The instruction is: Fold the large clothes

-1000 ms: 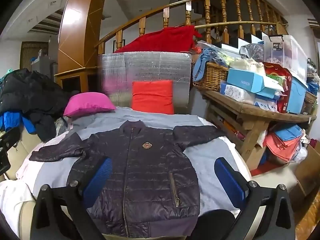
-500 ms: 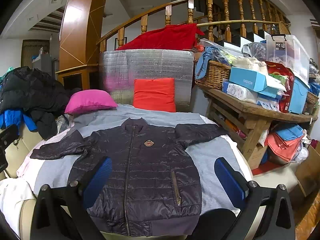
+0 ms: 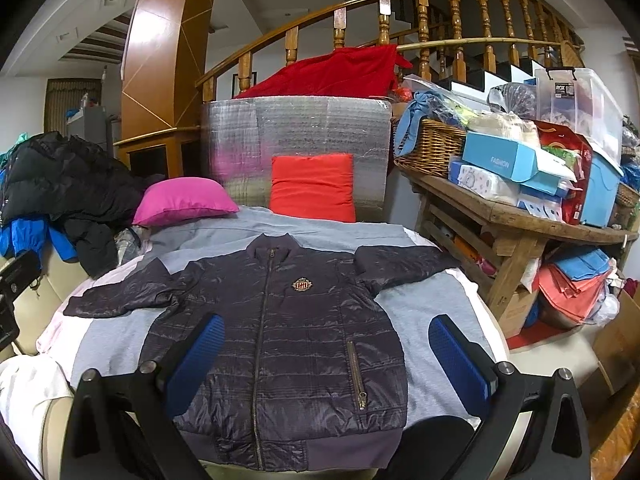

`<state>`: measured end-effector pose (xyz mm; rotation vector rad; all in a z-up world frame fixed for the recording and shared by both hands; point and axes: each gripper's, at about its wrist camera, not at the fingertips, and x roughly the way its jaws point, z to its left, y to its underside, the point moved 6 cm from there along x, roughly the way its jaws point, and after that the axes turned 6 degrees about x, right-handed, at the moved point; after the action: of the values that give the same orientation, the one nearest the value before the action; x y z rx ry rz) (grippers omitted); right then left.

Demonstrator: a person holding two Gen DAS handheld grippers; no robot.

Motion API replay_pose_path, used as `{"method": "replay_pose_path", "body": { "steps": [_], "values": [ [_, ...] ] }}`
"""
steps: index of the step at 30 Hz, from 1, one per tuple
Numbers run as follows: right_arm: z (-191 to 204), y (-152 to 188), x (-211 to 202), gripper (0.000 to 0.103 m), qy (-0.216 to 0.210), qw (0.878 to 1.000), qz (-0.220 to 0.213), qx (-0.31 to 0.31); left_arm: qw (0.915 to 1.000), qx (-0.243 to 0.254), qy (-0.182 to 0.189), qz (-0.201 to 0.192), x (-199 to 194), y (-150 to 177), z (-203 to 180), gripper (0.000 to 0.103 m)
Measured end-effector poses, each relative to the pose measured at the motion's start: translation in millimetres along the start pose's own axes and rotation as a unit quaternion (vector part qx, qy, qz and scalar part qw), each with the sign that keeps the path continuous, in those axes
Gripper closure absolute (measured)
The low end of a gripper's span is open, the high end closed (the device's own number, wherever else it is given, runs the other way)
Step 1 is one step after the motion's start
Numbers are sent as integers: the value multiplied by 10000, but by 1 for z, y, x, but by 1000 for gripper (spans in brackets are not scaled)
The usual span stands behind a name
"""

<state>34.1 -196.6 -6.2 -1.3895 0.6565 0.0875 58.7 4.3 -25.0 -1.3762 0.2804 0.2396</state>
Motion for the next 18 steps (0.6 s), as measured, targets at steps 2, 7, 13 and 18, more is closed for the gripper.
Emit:
{"method": "replay_pose_path", "body": {
  "steps": [2,7,13,18],
  "values": [
    [1,0,0,0,5,10000,4,-6,10000,2,4,-1,0,0,0,0],
    [1,0,1,0,-8,10000,24,-6,10000,8,3,3,0,0,0,0],
    [0,0,2,0,-17,10000,35,-2,10000,11,17,19,0,0,1,0],
    [0,1,2,0,-19,10000,39,-6,10000,20,9,16,0,0,1,0]
  ]
}}
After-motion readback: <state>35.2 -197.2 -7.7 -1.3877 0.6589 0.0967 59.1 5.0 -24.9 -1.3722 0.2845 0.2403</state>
